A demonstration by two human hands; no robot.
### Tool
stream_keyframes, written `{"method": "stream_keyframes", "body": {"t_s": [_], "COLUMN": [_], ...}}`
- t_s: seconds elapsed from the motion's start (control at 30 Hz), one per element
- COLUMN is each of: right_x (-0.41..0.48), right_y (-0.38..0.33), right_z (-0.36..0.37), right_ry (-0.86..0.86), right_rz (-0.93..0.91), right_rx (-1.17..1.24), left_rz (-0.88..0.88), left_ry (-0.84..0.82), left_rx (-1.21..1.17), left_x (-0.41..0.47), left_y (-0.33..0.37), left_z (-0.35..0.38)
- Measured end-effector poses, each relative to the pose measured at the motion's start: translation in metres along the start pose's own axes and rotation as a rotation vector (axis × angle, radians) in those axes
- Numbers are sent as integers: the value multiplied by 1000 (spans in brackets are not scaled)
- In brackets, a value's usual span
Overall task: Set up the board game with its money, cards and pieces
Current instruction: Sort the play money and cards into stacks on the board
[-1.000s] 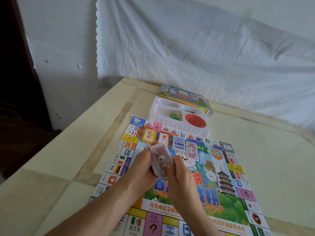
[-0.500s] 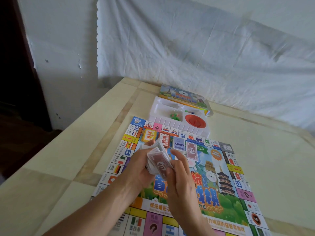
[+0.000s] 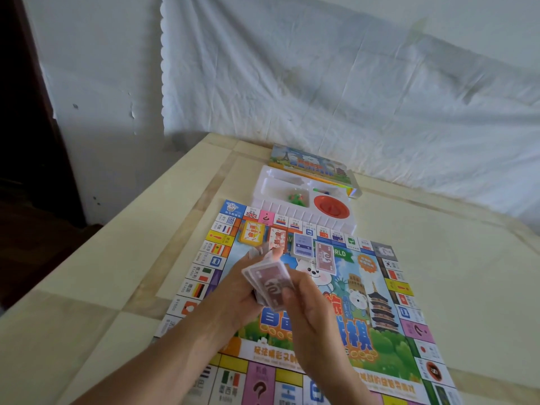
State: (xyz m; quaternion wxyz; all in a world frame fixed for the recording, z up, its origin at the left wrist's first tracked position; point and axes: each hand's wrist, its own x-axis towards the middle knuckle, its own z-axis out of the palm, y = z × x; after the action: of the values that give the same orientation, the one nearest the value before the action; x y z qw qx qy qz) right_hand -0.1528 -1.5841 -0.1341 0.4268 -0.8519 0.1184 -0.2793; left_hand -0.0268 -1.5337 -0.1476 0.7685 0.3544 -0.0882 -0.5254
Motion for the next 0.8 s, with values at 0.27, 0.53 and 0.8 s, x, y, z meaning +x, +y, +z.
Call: {"method": "stream_keyframes", "body": {"t_s": [0.27,0.53,0.8], "right_x": [7,0,2], "right_y": [14,31,36], "right_z": [-48,-42,-35], "right_ry": [-142,-162,-118], "right_rz": [165,251,254], "right_rx": [-802,-690,-634], "left_rz": [219,225,187], "left_ry": [421,354,285], "left_rx": [376,552,558], "left_x": [-1,-4,-5], "left_y": [8,-5,-12], "left_z": [11,22,24]}}
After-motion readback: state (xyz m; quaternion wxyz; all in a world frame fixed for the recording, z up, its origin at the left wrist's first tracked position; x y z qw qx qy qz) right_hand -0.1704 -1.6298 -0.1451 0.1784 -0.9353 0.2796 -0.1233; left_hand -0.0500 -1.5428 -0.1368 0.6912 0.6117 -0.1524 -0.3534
